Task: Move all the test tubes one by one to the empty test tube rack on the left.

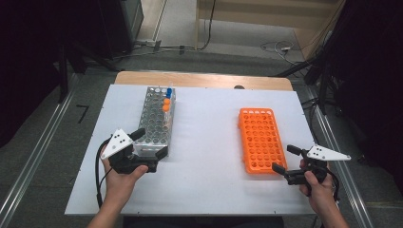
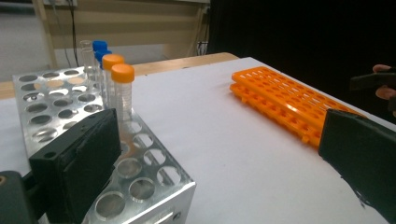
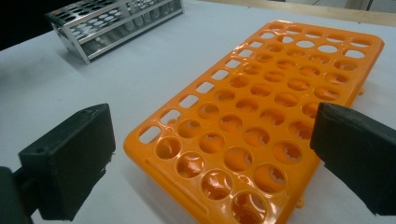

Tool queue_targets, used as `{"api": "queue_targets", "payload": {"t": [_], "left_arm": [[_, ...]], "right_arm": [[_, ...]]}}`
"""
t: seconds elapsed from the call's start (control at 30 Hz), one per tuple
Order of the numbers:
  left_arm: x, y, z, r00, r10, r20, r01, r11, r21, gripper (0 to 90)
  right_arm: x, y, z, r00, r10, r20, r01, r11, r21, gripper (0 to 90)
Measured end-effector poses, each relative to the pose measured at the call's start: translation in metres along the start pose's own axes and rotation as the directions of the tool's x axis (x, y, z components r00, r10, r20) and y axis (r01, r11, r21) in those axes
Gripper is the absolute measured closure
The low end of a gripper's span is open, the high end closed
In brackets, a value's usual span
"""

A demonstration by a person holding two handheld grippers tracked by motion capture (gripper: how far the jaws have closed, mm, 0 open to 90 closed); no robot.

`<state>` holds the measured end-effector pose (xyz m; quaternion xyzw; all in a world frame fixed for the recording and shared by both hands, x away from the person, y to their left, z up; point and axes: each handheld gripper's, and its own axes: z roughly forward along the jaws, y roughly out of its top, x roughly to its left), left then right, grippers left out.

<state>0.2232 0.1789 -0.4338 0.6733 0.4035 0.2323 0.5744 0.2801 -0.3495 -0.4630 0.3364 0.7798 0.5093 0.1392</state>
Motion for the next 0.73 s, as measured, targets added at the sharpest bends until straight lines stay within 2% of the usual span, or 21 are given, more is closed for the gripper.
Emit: {"api": "queue_targets", "payload": {"t": [0.07,0.17,0.33,0.5,0.53,0.6,0.73], "left_arm": [[0.003,-0.003,-0.008,0.9999,-0.015,-0.001,0.015,0.9999,-0.006,0.0],[0.008,-0.01,-0.02,0.9998,-0.016,-0.006,0.016,0.9997,-0.017,0.0],[0.013,-0.026,-0.035,0.9998,0.017,-0.005,-0.017,0.9994,-0.032,0.0],[0.015,-0.033,-0.04,0.9994,0.034,-0.008,-0.034,0.9986,-0.041,0.0],[0.015,-0.033,-0.039,0.9994,0.031,-0.018,-0.031,0.9988,-0.038,0.0],[0.016,-0.033,-0.039,0.9998,0.014,-0.012,-0.014,0.9989,-0.045,0.0],[0.018,-0.034,-0.038,0.9998,0.011,-0.014,-0.011,0.9992,-0.039,0.0]], "right_arm": [[-0.001,-0.001,-0.001,1.0,-0.002,0.01,0.002,1.0,-0.003,0.0],[-0.004,-0.004,-0.002,0.9998,0.003,0.018,-0.003,1.0,-0.01,0.0],[-0.008,-0.008,-0.003,0.9996,0.013,0.026,-0.013,1.0,-0.018,0.0],[-0.007,-0.011,0.0,0.9993,0.024,0.028,-0.023,1.0,-0.018,0.0],[-0.007,-0.012,0.001,0.9994,0.022,0.027,-0.021,1.0,-0.012,0.0],[-0.006,-0.013,0.003,0.9995,0.015,0.028,-0.015,1.0,-0.006,0.0],[-0.005,-0.012,0.004,0.9994,0.013,0.032,-0.013,1.0,-0.012,0.0]]}}
